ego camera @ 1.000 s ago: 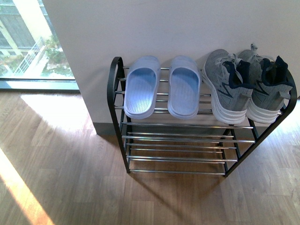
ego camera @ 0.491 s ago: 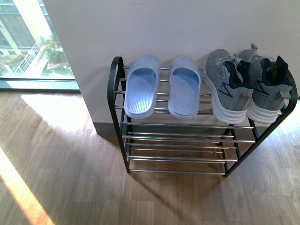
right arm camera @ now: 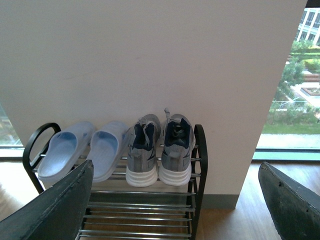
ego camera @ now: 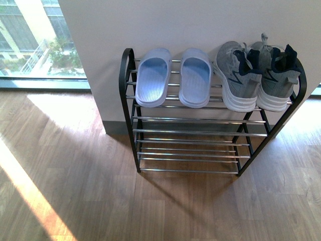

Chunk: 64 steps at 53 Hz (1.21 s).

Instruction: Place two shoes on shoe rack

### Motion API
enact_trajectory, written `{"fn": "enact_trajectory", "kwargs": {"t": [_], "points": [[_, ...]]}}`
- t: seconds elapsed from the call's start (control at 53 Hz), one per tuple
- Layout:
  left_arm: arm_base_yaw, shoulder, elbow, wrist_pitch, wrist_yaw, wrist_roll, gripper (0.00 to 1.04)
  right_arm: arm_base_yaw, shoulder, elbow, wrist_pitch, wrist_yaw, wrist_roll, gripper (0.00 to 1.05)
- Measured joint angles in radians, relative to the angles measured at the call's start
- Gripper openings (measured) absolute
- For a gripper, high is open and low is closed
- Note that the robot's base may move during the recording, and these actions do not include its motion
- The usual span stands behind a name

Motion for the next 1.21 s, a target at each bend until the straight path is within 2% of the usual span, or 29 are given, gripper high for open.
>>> {"fn": "enact_trajectory", "kwargs": {"t": [1.208], "points": [[0.000, 0.000, 0.000, 0.000, 0.000, 0.000, 0.95, 0.000, 0.000, 0.000, 0.000, 0.000, 0.000, 0.96]]}}
